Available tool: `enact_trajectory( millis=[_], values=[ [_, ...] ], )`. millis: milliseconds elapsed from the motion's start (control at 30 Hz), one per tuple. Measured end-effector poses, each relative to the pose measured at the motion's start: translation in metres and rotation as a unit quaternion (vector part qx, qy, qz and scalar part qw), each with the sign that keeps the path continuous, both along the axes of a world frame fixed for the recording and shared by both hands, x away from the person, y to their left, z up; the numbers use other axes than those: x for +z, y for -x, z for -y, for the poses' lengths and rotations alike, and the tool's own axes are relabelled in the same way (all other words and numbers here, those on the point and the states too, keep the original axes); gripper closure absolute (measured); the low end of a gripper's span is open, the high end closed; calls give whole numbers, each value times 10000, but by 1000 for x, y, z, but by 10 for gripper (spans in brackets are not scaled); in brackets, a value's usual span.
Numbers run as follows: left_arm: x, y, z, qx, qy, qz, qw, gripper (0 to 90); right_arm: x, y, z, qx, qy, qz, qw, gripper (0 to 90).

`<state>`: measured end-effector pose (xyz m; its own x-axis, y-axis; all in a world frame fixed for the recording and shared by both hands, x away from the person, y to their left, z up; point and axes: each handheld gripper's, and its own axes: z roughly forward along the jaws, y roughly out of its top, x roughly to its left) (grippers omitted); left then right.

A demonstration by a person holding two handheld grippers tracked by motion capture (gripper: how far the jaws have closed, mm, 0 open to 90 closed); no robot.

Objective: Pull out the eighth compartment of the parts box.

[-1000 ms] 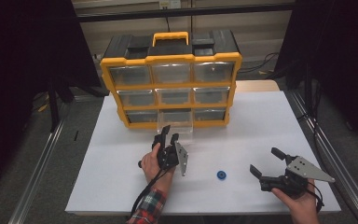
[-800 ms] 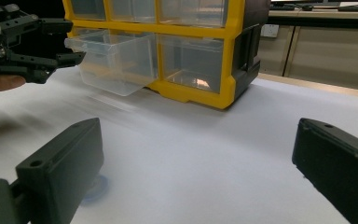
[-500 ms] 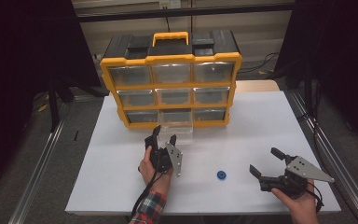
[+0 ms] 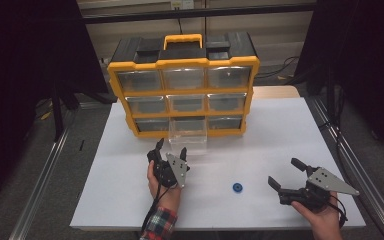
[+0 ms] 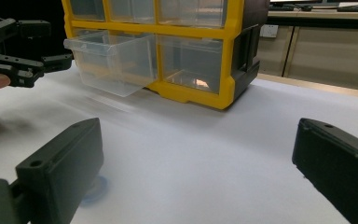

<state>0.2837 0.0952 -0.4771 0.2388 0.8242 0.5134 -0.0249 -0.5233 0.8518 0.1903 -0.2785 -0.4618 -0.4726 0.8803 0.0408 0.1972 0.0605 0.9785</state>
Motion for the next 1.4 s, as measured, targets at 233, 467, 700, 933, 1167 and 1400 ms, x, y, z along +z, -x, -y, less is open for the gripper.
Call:
enact_trajectory(
  millis=[233, 467, 700, 933, 1167, 1400],
  values=[
    [1, 2, -5, -34, 437, -176, 9989, 178, 0, 0, 0, 1, 16, -3, 10000, 13],
    [4, 5, -9, -198, 1022, -380, 9938, 134, 0, -1, -2, -16, 13, 17, 10000, 13],
    [7, 8, -11, -402, 1379, -658, 9874, 107, 0, -3, -2, 12, 7, 8, 10000, 12],
    [9, 9, -13, -642, 1798, -939, 9771, 70, 0, -4, -3, 21, 4, 32, 10000, 12],
    [9, 9, -9, -913, 2074, -1230, 9662, 51, 1, -5, -4, 25, 22, 45, 10000, 12],
    [11, 10, -4, -1240, 2146, -1503, 9571, 42, 2, -5, -3, -10, -25, 26, 10000, 9]
  ],
)
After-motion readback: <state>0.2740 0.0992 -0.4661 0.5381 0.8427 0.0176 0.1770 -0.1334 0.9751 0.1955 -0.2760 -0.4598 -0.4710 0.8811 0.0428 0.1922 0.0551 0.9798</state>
